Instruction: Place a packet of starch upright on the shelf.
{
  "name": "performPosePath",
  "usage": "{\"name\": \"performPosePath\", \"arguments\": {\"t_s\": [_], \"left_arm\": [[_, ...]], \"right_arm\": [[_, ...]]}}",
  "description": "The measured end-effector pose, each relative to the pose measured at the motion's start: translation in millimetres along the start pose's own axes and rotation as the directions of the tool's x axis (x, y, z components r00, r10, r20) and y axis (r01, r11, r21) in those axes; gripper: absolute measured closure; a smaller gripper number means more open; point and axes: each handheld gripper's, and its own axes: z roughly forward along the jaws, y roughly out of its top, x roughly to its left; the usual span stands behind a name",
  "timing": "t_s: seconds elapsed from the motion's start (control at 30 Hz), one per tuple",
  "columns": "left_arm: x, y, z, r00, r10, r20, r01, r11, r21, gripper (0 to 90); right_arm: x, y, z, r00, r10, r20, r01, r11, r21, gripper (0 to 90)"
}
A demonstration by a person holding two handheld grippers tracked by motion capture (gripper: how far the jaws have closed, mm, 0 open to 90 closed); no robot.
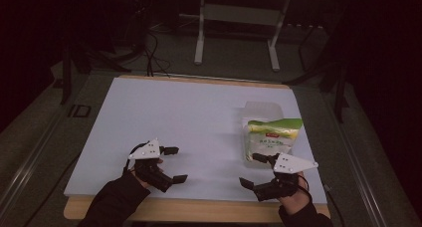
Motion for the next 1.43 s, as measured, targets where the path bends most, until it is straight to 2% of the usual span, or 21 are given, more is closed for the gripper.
{"name": "performPosePath", "arguments": {"t_s": [0.07, 0.13, 0.23, 0.3, 0.37, 0.57, 0.7, 0.9, 1.1, 1.43], "left_arm": [[0.2, -0.8, -0.3, 1.0000, -0.002, -0.003, 0.002, 1.0000, 0.001, 0.0], [0.9, -2.2, -0.2, 1.0000, -0.002, -0.010, 0.002, 1.0000, 0.001, 0.0], [1.8, -4.0, -0.1, 0.9999, -0.005, -0.016, 0.005, 1.0000, 0.003, 0.0], [2.8, -5.8, 0.1, 0.9998, -0.008, -0.018, 0.008, 1.0000, 0.005, 0.0], [2.5, -6.6, -0.1, 0.9998, -0.009, -0.018, 0.009, 0.9999, 0.006, 0.0], [0.8, -8.0, 1.8, 0.9999, -0.006, -0.013, 0.006, 0.9999, 0.008, 0.0], [-1.2, -9.0, 2.5, 0.9999, -0.005, -0.010, 0.005, 1.0000, 0.004, 0.0], [-2.8, -10.0, 5.1, 1.0000, 0.002, -0.005, -0.002, 0.9999, 0.013, 0.0], [-2.6, -11.1, 2.9, 1.0000, -0.001, -0.010, 0.001, 0.9999, 0.012, 0.0], [-0.7, -15.2, 5.2, 0.9999, 0.004, -0.016, -0.003, 0.9993, 0.037, 0.0]], "right_arm": [[-1.1, -4.4, 0.2, 0.9998, 0.016, -0.007, -0.016, 1.000, -0.001, 10.7], [-1.6, -8.3, 0.0, 0.9998, 0.019, 0.008, -0.019, 1.000, -0.002, 10.7], [-2.0, -11.8, -0.5, 0.9996, 0.018, 0.021, -0.018, 1.000, -0.003, 11.9], [-2.2, -15.0, -1.1, 0.9995, 0.002, 0.032, -0.001, 1.000, -0.006, 13.3], [-3.2, -18.3, -1.9, 0.9995, -0.013, 0.029, 0.013, 1.000, 0.001, 13.3], [-8.6, -25.2, -5.4, 0.9999, 0.009, 0.011, -0.009, 1.000, -0.003, 12.8], [-11.6, -31.0, -8.9, 0.9996, -0.026, 0.010, 0.026, 1.000, 0.006, 12.8], [-17.3, -33.1, -13.4, 1.0000, 0.000, 0.003, 0.000, 1.000, -0.025, 12.8], [-18.0, -32.8, -15.4, 0.9999, -0.016, -0.006, 0.016, 0.998, -0.059, 12.8], [-20.1, -34.6, -13.6, 0.9997, -0.023, 0.004, 0.023, 0.999, -0.050, 13.1]]}}
